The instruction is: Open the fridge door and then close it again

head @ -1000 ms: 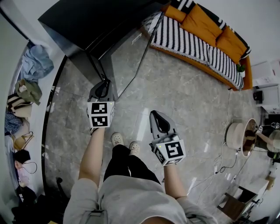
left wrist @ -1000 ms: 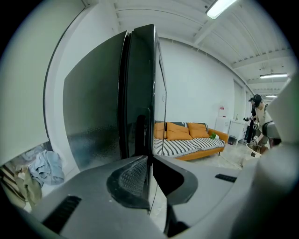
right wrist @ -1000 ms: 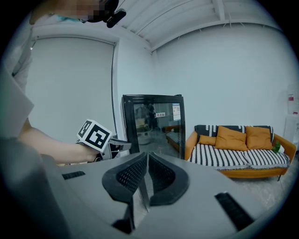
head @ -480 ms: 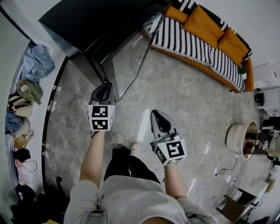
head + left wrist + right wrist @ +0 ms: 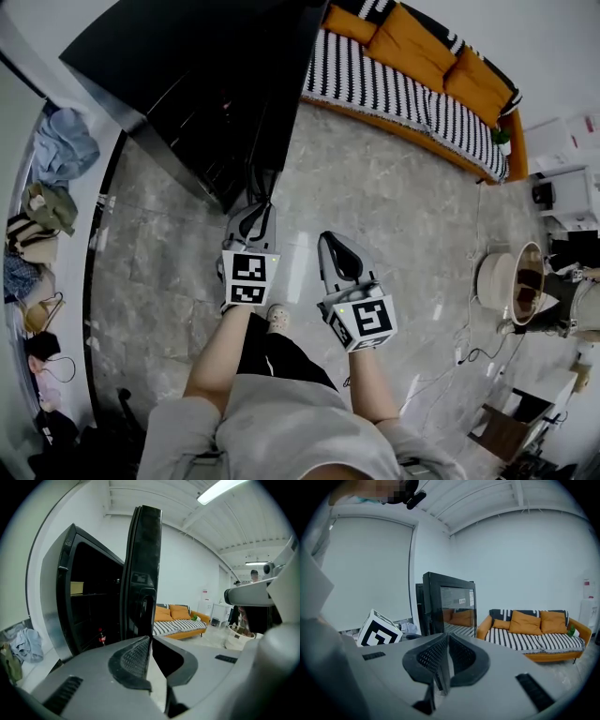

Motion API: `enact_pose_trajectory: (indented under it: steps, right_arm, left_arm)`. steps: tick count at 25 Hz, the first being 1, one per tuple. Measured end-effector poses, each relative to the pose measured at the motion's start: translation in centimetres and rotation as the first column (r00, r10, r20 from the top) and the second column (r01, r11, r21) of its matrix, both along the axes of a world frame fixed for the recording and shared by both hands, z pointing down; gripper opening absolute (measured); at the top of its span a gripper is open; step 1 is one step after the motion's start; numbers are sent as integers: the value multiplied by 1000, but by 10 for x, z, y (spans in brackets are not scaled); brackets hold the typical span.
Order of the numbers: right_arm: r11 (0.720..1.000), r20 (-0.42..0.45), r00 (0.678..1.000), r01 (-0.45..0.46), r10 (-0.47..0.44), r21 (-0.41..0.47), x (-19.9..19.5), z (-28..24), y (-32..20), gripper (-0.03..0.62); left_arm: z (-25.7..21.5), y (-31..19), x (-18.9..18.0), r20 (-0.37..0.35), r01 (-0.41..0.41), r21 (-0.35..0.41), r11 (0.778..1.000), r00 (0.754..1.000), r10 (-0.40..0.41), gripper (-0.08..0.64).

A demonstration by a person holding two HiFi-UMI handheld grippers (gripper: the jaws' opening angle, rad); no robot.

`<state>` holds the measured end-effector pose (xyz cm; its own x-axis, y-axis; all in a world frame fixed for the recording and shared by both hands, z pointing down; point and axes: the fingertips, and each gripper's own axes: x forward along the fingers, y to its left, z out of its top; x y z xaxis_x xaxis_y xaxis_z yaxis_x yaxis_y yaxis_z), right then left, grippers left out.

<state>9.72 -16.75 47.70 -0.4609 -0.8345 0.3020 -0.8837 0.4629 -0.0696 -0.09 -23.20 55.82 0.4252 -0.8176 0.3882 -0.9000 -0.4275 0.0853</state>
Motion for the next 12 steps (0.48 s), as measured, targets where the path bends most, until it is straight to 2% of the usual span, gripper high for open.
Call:
enact_pose_trajectory:
  steps: [12]
  right_arm:
    - [999, 8, 999, -34, 34, 3, 37, -2, 22, 25]
  left_arm:
    - [-2, 2, 20, -15, 91, -12, 996, 996, -92, 31]
